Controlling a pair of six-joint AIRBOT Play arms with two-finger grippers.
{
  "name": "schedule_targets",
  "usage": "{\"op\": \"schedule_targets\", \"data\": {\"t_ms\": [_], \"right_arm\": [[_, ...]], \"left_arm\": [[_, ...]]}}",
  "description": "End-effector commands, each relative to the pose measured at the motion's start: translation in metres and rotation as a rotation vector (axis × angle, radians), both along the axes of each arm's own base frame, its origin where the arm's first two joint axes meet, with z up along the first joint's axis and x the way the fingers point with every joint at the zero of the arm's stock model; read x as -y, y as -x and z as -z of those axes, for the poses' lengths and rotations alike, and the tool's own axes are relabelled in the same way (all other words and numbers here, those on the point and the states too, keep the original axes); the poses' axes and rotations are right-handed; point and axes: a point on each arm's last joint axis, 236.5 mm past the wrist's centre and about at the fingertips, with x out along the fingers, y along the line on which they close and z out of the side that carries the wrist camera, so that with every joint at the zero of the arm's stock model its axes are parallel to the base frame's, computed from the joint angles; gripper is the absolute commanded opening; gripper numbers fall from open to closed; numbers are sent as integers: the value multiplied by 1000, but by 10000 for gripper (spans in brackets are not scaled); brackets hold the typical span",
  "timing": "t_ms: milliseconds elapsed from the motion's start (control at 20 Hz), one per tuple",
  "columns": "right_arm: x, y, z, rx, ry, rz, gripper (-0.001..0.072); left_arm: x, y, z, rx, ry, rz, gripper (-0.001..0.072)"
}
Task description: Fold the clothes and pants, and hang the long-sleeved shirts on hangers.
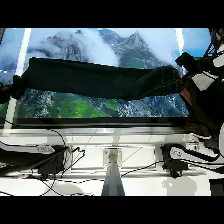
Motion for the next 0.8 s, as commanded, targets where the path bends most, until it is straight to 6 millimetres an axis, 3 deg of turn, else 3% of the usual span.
{"op": "schedule_targets", "data": {"t_ms": [0, 50, 100, 150, 250, 350, 450, 600, 750], "right_arm": [[-17, -7, -10, 39, 46, -95, 554], [-24, -12, -19, 63, 56, -116, 553], [-29, -19, -31, 100, 66, -125, 547], [-34, -30, -47, 157, 76, -126, 441], [-54, -52, -84, 292, 57, -121, 24], [-82, -66, -112, 400, 46, -137, 26], [-124, -70, -121, 447, 15, -180, 25], [-205, -63, -94, 357, -101, -265, 25], [-300, -47, -62, 248, -169, -416, 25]], "left_arm": [[-22, -20, -12, 54, -177, 25, 100], [-20, -25, -22, 68, -210, 77, 18], [-18, -30, -35, 86, -237, 124, 16], [-14, -34, -51, 106, -269, 171, 15], [-5, -38, -97, 168, -344, 252, 15], [11, -36, -145, 235, -414, 324, 15], [38, -27, -190, 300, -422, 398, 15], [88, -2, -250, 386, -434, 528, 15], [125, 26, -299, 457, -483, 615, 15]]}}
